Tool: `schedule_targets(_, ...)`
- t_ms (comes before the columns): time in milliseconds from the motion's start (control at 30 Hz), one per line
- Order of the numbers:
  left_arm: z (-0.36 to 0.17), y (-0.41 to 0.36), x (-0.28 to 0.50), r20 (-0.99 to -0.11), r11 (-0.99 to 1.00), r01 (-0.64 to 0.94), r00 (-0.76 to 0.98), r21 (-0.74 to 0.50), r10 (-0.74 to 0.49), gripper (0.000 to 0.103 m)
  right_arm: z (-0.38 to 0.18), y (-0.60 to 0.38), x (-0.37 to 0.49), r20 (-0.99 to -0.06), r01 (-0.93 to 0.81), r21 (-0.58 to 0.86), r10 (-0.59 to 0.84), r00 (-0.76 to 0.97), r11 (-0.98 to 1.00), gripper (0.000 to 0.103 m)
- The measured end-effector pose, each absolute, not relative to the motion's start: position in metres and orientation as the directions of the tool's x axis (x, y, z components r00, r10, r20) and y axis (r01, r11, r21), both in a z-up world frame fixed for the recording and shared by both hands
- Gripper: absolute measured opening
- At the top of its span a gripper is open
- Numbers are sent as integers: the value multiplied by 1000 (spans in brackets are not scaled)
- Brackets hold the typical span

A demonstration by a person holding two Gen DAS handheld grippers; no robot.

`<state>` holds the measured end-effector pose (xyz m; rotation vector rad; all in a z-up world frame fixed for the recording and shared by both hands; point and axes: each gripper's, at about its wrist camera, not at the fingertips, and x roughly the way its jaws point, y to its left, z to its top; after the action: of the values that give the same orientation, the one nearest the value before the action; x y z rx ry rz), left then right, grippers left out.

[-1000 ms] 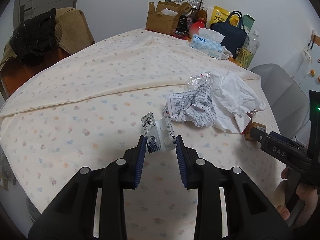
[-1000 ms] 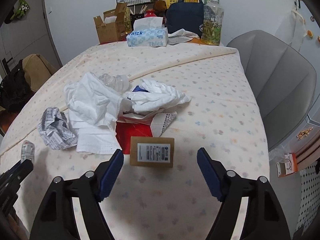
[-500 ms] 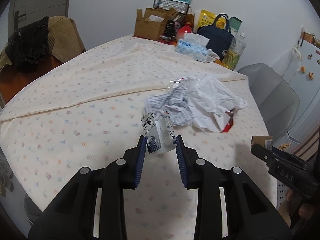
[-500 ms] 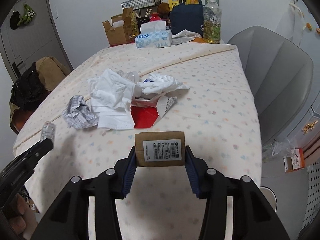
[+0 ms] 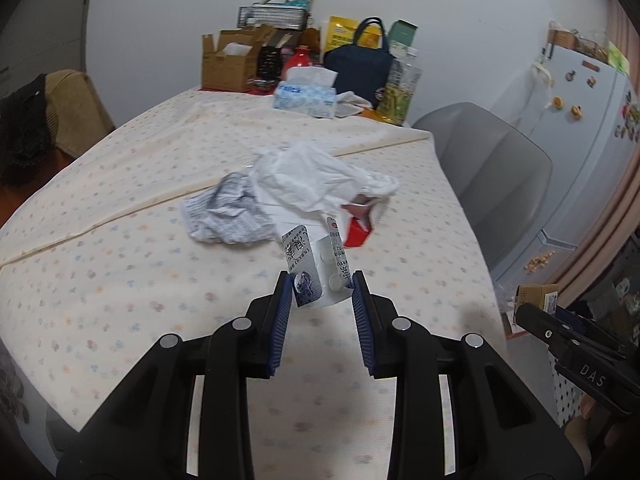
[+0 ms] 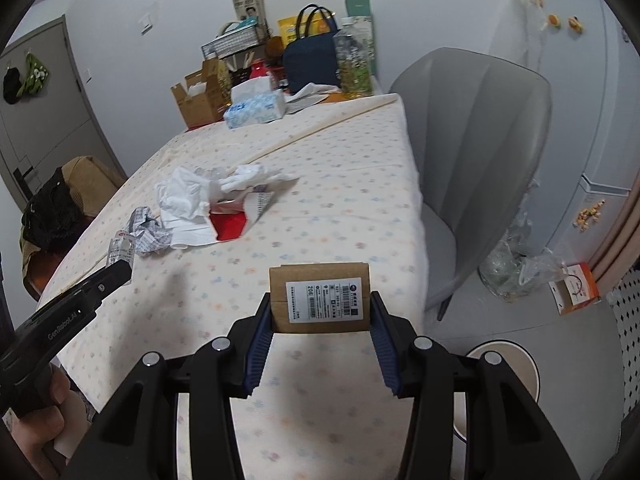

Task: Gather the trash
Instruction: 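Carry both items to the white bin and open both grippers over it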

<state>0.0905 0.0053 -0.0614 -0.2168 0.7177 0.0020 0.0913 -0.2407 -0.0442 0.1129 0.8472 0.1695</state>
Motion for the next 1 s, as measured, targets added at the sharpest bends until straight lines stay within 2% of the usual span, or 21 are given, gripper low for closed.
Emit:
schedule_targets(467, -54, -92, 111, -650, 977, 129, 731, -169, -209, 31, -41, -333, 64, -724, 74, 158, 64, 687, 985, 46)
schedule_targets(1000, -72, -214, 135, -701, 928, 331, 621, -171, -350, 31, -80, -438, 53, -762, 293, 175, -59, 645, 940, 46)
